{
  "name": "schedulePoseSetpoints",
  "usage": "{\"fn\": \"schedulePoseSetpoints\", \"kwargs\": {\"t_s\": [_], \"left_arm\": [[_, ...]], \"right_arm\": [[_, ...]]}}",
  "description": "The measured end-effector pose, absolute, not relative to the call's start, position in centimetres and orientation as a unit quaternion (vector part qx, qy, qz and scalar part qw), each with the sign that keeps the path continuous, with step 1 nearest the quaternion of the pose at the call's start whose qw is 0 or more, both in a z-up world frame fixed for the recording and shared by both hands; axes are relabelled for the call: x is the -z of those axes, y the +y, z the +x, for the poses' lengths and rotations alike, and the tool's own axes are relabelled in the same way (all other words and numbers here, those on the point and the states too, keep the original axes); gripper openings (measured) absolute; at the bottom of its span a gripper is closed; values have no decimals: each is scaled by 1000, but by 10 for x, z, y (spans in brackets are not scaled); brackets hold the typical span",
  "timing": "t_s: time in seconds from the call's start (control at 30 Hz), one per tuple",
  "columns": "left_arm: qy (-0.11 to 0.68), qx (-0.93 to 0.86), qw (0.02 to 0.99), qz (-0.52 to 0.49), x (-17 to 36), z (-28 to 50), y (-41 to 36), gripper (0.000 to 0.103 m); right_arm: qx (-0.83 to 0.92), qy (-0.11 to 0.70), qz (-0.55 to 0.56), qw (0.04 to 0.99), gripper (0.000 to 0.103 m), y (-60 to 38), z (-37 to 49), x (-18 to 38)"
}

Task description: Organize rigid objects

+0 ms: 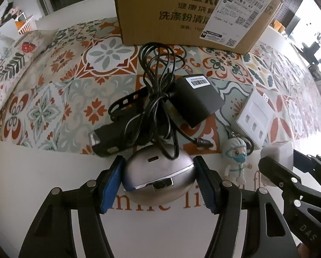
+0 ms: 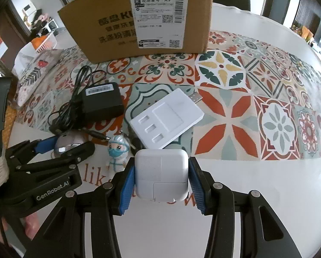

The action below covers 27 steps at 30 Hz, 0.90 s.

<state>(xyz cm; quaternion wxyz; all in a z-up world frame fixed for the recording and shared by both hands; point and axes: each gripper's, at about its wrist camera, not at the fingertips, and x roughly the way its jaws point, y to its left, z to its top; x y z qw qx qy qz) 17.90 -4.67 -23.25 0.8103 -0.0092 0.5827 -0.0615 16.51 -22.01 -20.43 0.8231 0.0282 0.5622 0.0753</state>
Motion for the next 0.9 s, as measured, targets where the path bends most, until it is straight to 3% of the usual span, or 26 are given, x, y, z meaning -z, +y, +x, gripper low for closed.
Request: {"fn": "schedulePoseSetpoints", "kwargs": {"t_s": [0.9], "left_arm": [[536, 63, 842, -9, 183, 154, -32, 64]], "right_arm": [[-81, 536, 26, 840, 47, -214, 148, 172]]}}
